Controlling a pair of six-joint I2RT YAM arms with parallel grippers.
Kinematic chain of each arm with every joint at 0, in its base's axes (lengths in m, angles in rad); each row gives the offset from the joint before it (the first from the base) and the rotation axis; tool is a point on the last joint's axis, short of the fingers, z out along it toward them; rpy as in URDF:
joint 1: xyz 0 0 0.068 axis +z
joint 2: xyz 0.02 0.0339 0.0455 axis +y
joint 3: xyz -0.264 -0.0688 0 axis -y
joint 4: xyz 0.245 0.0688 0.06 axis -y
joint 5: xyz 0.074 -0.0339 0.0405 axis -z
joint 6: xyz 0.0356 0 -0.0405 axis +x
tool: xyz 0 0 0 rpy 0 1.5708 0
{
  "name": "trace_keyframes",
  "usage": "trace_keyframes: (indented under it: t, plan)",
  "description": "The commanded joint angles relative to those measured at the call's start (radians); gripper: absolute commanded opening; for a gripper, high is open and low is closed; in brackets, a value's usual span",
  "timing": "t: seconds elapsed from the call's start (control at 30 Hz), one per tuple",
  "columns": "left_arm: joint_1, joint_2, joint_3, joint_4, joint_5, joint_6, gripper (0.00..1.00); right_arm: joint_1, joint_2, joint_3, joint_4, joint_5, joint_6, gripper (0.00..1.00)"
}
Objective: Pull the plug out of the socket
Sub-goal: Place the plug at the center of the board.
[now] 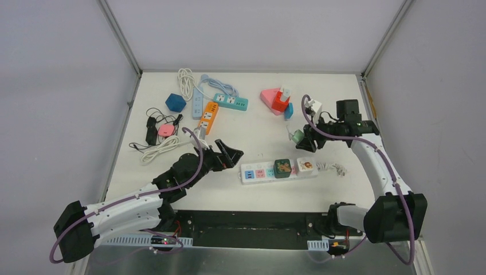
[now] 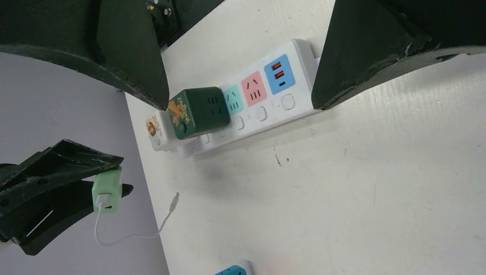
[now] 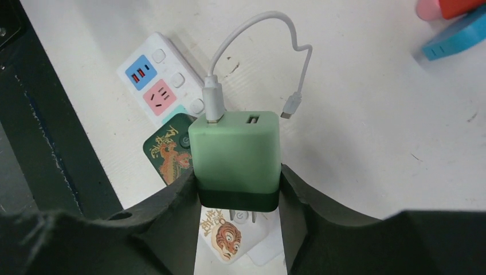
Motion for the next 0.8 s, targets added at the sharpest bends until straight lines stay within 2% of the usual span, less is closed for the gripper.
trace_keyframes:
  t: [0.0, 0.47, 0.77]
  plan:
    - [0.015, -0.012, -0.004, 0.012, -0.018, 0.040, 0.99, -0.052, -0.035, 0.052, 0.016, -0.032, 0.031, 0.00]
    - [0.023, -0.039, -0.016, -0.016, -0.012, 0.072, 0.99, -0.201, -0.025, 0.076, 0.082, 0.034, 0.142, 0.00]
    - [0.026, -0.041, -0.022, -0.024, 0.004, 0.078, 0.99, -0.286, 0.045, 0.142, 0.100, 0.054, 0.184, 0.00]
